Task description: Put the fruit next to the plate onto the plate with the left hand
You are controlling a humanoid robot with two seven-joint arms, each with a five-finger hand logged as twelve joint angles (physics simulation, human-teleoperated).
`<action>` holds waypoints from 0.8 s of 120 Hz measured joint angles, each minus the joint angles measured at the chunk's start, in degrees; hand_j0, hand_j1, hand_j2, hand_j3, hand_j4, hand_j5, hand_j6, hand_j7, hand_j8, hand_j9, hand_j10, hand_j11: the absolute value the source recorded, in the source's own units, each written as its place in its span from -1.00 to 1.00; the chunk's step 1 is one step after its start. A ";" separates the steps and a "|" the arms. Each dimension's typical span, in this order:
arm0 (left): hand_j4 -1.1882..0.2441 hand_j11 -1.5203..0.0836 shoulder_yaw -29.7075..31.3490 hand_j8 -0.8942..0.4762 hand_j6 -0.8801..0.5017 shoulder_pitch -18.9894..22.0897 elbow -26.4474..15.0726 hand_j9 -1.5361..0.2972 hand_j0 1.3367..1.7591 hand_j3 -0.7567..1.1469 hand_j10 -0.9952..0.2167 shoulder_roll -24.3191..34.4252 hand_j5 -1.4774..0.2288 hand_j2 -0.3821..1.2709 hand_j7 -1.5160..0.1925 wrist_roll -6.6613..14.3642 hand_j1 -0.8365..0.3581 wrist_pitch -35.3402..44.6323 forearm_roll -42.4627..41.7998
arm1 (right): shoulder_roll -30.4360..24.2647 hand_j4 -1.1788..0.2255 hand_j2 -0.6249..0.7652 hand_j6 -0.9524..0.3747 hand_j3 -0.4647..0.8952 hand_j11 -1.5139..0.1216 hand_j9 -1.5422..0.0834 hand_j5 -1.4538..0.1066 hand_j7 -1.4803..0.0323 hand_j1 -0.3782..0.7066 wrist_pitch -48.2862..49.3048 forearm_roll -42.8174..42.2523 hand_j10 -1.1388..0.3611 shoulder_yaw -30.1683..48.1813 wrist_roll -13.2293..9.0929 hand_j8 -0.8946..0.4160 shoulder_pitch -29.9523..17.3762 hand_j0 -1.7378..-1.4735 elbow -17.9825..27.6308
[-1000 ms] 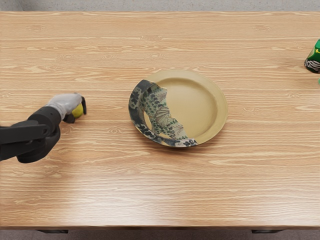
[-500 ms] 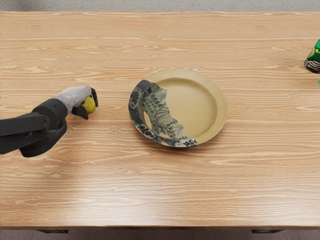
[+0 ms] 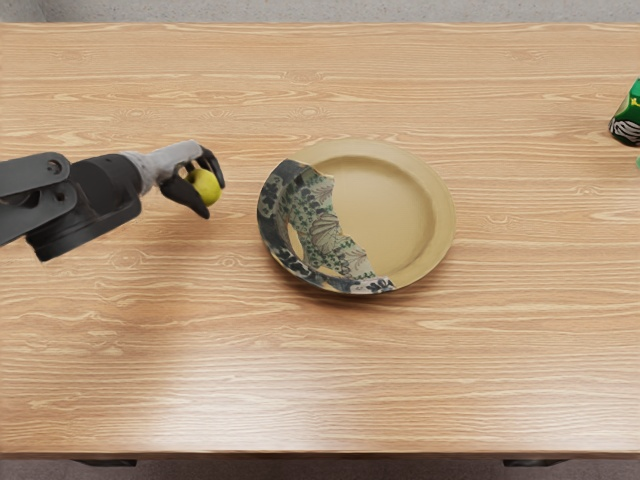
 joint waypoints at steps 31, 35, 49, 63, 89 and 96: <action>-0.01 -0.57 -3.91 -0.01 0.03 -6.68 0.11 -0.62 0.45 -0.20 -0.50 -2.37 -0.62 0.02 -0.58 0.83 -0.45 -7.52 -7.51 | 0.00 0.63 -0.11 0.38 -0.32 0.79 0.84 0.80 0.90 -0.87 0.00 -0.01 0.47 -0.01 0.00 0.31 -0.08 -0.40 0.00; -0.01 -0.57 -3.93 -0.02 0.03 -7.17 0.19 -0.62 0.45 -0.20 -0.50 -3.12 -0.62 -0.01 -0.58 1.17 -0.41 -8.04 -8.01 | 0.00 0.63 -0.11 0.38 -0.32 0.79 0.84 0.80 0.90 -0.87 0.00 -0.01 0.47 -0.01 0.00 0.31 -0.08 -0.40 0.00; -0.02 -0.58 -3.70 -0.02 0.01 -9.20 0.69 -0.63 0.45 -0.20 -0.51 -6.73 -0.63 -0.08 -0.59 2.30 -0.35 -9.74 -9.07 | 0.00 0.63 -0.11 0.38 -0.32 0.79 0.84 0.80 0.90 -0.87 0.00 -0.01 0.47 -0.01 0.00 0.31 -0.09 -0.40 0.00; -0.02 -0.58 -3.37 -0.02 0.02 -10.10 1.38 -0.63 0.45 -0.20 -0.50 -9.88 -0.63 -0.03 -0.59 3.58 -0.41 -10.31 -9.31 | 0.00 0.63 -0.11 0.38 -0.32 0.79 0.84 0.80 0.90 -0.87 0.00 -0.02 0.47 -0.01 0.00 0.31 -0.09 -0.40 0.00; -0.03 -0.58 2.65 -0.03 0.02 -14.98 3.99 -0.62 0.45 -0.20 -0.50 -15.22 -0.62 -0.01 -0.58 4.26 -0.42 -10.42 -8.84 | 0.00 0.63 -0.11 0.38 -0.32 0.79 0.84 0.80 0.90 -0.87 0.00 -0.04 0.47 -0.01 0.00 0.31 -0.09 -0.40 0.00; -0.02 -0.58 3.96 -0.02 0.02 -15.48 4.70 -0.63 0.45 -0.20 -0.49 -16.24 -0.63 0.02 -0.58 4.31 -0.43 -10.46 -8.73 | 0.00 0.63 -0.11 0.38 -0.32 0.80 0.84 0.80 0.90 -0.87 0.00 -0.03 0.47 -0.01 0.00 0.31 -0.09 -0.40 0.00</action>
